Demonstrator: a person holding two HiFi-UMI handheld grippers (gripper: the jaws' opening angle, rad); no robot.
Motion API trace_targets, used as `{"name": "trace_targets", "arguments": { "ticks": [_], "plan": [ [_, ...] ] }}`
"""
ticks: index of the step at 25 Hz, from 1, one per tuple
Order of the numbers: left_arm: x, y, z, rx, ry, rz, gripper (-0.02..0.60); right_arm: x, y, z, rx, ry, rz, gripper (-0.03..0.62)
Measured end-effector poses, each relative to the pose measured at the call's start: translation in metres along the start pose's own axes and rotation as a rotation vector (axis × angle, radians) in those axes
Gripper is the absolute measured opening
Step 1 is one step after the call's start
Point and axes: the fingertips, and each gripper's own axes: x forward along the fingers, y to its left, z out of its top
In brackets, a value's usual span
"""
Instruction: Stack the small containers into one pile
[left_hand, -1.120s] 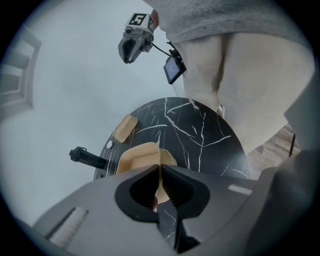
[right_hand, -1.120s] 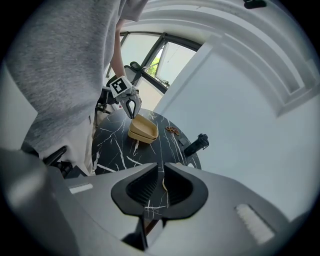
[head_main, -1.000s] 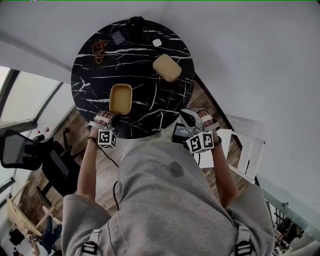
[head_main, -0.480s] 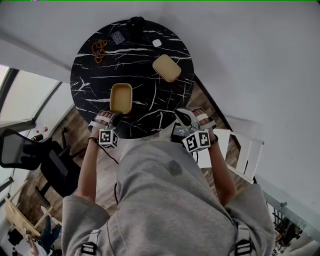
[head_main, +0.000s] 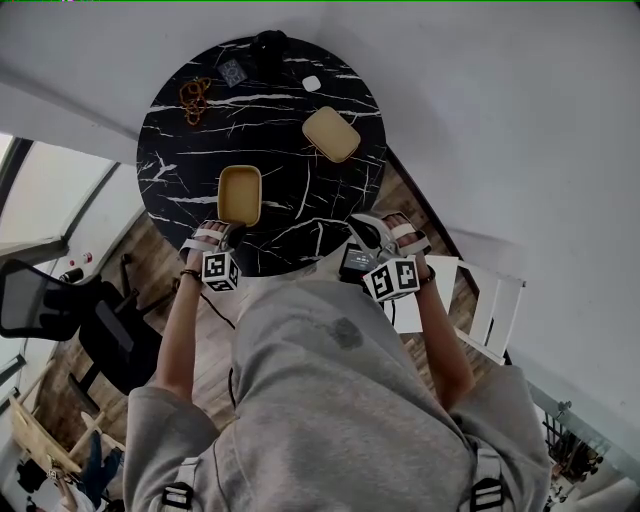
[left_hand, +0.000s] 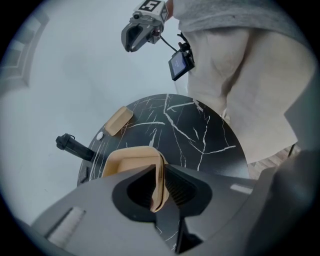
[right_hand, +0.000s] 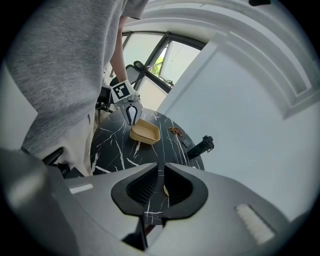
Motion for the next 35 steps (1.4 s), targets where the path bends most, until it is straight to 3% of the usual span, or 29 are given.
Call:
{"name": "trace_targets", "arguments": {
  "ticks": [5,11,14,16,19,23,27,30,35],
  "plan": [
    [-0.016,0.013,0.007,-0.051,-0.022,0.044,0.055,0.003,-0.001,-0.003,0.009,0.001,-0.001,0.051],
    [-0.005,0.001,-0.006,-0.103,0.019,-0.01,0.055,0.011,-0.004,-0.006,-0.002,0.006,0.012,0.051],
    [-0.015,0.009,-0.002,-0.169,0.011,0.028,0.055,0.019,-0.008,-0.009,-0.001,0.002,0.03,0.051],
    [-0.029,0.024,0.004,-0.251,-0.003,0.082,0.054,0.032,-0.012,-0.017,0.053,-0.006,0.051,0.051],
    [-0.051,0.05,0.012,-0.46,-0.039,0.18,0.052,0.066,-0.02,-0.042,0.142,0.027,0.073,0.055],
    [-0.079,0.076,0.021,-0.769,-0.129,0.313,0.049,0.126,-0.033,-0.088,0.108,0.181,0.085,0.06],
    [-0.108,0.085,0.023,-0.988,-0.202,0.42,0.043,0.17,-0.046,-0.112,0.09,0.259,0.128,0.086],
    [-0.116,0.074,0.018,-1.078,-0.211,0.449,0.041,0.188,-0.049,-0.12,0.098,0.294,0.148,0.101],
    [-0.12,0.061,0.005,-1.131,-0.187,0.461,0.038,0.207,-0.038,-0.132,0.099,0.361,0.215,0.1]
  ]
}}
